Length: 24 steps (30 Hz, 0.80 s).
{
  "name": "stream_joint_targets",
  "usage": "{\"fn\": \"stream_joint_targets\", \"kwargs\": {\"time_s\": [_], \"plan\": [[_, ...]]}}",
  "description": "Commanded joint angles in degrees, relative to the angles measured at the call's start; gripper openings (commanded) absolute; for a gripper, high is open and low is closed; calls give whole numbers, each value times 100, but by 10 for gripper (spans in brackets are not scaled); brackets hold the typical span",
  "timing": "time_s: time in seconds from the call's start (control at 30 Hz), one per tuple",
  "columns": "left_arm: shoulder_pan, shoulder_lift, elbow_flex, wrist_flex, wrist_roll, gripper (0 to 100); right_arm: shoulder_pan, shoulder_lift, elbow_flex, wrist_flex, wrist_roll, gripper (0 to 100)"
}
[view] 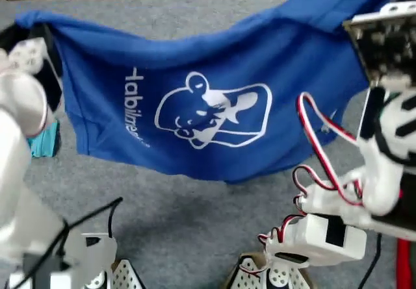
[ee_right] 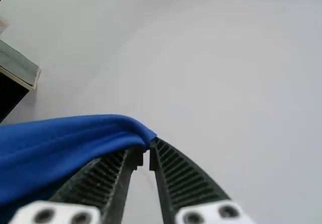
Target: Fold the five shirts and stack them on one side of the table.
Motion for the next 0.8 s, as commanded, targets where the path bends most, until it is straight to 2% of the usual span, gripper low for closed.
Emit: {"fn": "stream_joint_targets", "kwargs": {"time_s": [0.0,0.2,0.33,0.77], "plan": [[396,-884,985,53,97,19,119,-13,-347,176,-53,5],[1011,-2062,2163,26,105,19,277,-488,-330,9,-53,5],[985,-2352,2831,-158,88,19,303,-673,-303,-308,-26,5],[1002,-2571,3314,-220,97,19,259,-611,-145,-457,-18,5]]}}
